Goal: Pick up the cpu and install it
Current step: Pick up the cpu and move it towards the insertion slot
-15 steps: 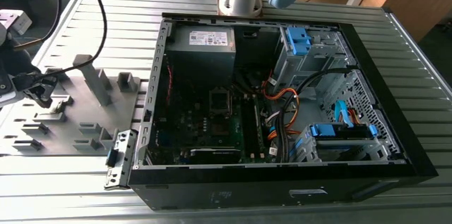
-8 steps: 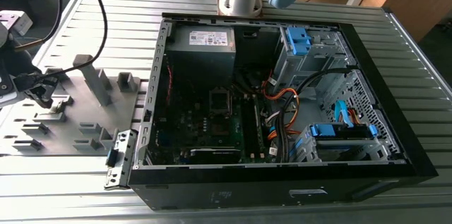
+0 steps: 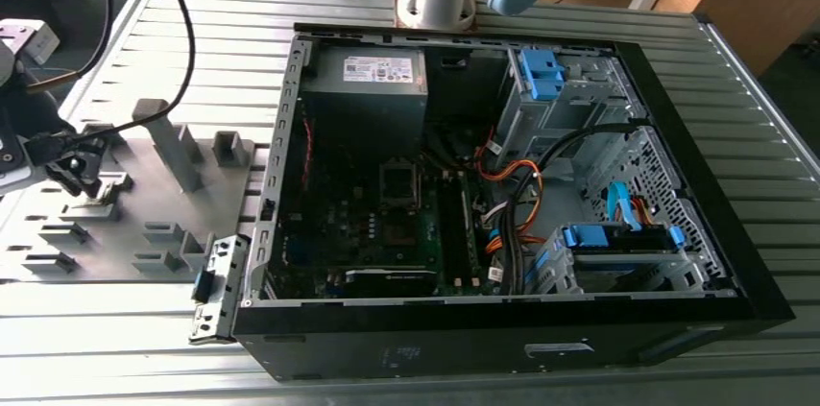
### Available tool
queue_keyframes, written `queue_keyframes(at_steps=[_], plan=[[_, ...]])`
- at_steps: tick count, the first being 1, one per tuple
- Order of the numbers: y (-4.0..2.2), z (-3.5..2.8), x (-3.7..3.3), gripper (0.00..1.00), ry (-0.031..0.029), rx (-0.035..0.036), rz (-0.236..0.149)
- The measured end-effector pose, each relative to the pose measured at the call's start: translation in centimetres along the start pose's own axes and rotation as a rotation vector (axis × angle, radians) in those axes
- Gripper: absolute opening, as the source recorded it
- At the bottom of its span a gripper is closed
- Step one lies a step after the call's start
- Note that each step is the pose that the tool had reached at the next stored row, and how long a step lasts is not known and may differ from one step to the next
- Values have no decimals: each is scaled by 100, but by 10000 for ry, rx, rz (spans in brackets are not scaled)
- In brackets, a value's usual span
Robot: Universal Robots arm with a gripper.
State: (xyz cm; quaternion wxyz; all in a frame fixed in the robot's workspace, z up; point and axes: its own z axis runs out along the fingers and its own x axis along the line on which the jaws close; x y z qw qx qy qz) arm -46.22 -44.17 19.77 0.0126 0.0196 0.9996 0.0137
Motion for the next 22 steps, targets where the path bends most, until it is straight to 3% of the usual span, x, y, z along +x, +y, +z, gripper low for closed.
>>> queue_keyframes(at_steps=[1, 3, 4, 6, 9, 10, 17, 22], plan=[[0, 0, 0, 23, 0, 0, 0], [0, 0, 0, 35, 0, 0, 0], [0, 0, 0, 35, 0, 0, 0], [0, 0, 0, 47, 0, 1, 0], [0, 1, 0, 53, 0, 1, 0], [0, 8, 0, 59, -4, -1, 0], [4, 84, 3, 59, -2, 40, 0], [8, 106, 3, 59, -1, 74, -3]])
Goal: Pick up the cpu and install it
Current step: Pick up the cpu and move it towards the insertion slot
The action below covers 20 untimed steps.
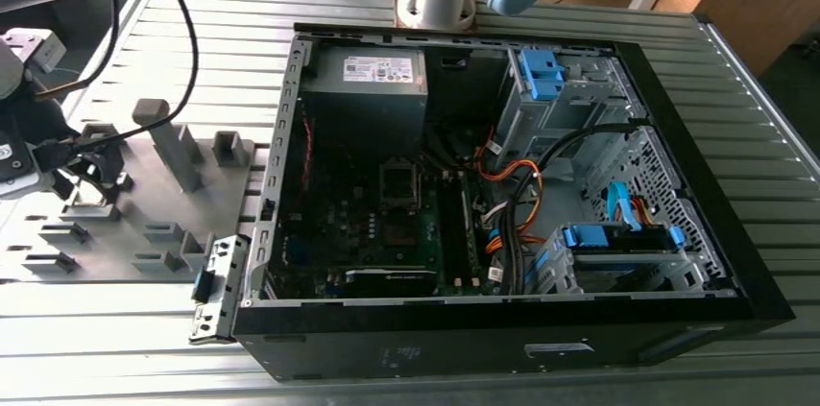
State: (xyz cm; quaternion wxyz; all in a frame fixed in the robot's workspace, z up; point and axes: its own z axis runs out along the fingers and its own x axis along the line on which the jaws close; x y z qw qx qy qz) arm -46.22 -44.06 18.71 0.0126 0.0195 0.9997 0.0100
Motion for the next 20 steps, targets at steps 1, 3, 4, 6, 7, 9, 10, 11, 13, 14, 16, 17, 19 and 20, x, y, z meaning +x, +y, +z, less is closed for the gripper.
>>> queue_keyframes(at_steps=[1, 3, 4, 6, 7, 9, 10, 11, 13, 14, 16, 17, 19, 20], plan=[[2, 8, 0, 59, -4, 1, 1], [4, 13, 1, 59, -2, 11, 1], [4, 13, 1, 59, -2, 12, 1], [4, 13, 1, 59, -2, 12, 0], [4, 13, 1, 59, -2, 12, 0], [4, 19, 1, 59, -4, 11, 1], [4, 26, 1, 59, -6, 9, 0], [4, 26, 1, 59, -4, 11, 1], [4, 25, 1, 59, -3, 12, 1], [4, 25, 1, 59, -3, 12, 1], [3, 25, 1, 59, -2, 12, 1], [3, 25, 1, 59, -2, 12, 1], [4, 25, 1, 59, -2, 12, 1], [4, 26, 1, 58, -2, 12, 1]])
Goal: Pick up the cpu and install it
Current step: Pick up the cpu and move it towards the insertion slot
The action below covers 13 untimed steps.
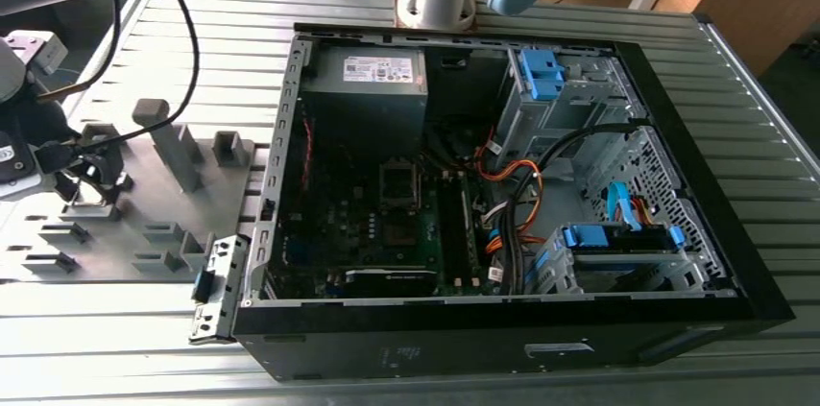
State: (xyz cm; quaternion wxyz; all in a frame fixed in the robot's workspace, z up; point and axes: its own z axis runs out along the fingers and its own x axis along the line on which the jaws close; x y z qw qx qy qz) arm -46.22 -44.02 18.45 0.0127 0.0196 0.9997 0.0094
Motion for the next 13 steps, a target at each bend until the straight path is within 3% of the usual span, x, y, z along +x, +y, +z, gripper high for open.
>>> queue_keyframes(at_steps=[4, 13], plan=[[0, 0, 0, 47, 1, 1, -1], [0, 1, 0, 47, -1, 0, -1]])
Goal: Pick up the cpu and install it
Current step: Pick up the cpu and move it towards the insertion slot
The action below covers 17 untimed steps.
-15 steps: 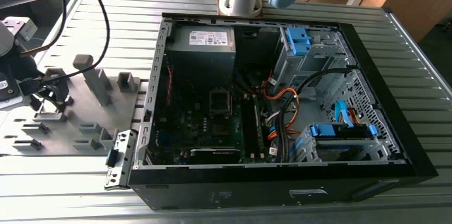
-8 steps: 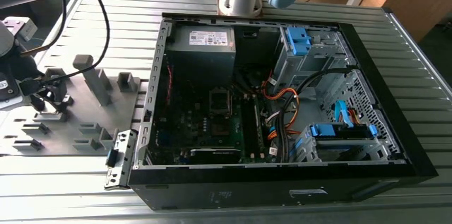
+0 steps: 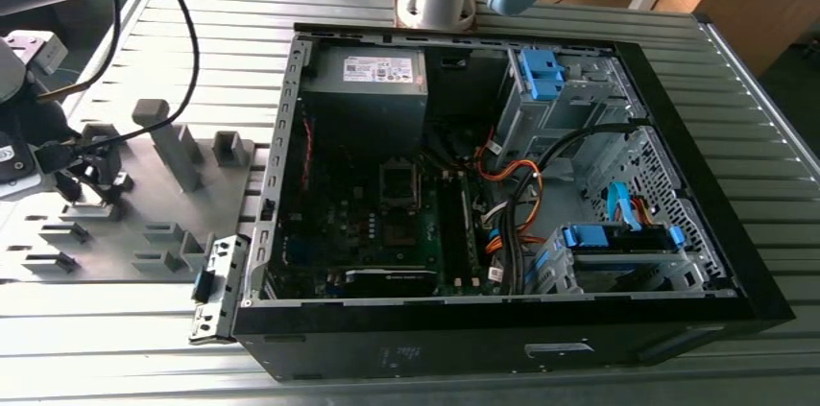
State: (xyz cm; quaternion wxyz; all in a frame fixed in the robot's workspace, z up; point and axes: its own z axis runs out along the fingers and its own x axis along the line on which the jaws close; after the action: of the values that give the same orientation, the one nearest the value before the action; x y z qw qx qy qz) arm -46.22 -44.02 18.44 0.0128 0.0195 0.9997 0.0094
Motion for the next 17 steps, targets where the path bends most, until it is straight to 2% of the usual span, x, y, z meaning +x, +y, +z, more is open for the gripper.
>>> queue_keyframes(at_steps=[2, 7, 17], plan=[[0, -13, -1, 47, -3, -2, 0], [2, -102, -3, 47, 0, 0, 0], [7, -356, -9, 47, 1, 0, -12]])
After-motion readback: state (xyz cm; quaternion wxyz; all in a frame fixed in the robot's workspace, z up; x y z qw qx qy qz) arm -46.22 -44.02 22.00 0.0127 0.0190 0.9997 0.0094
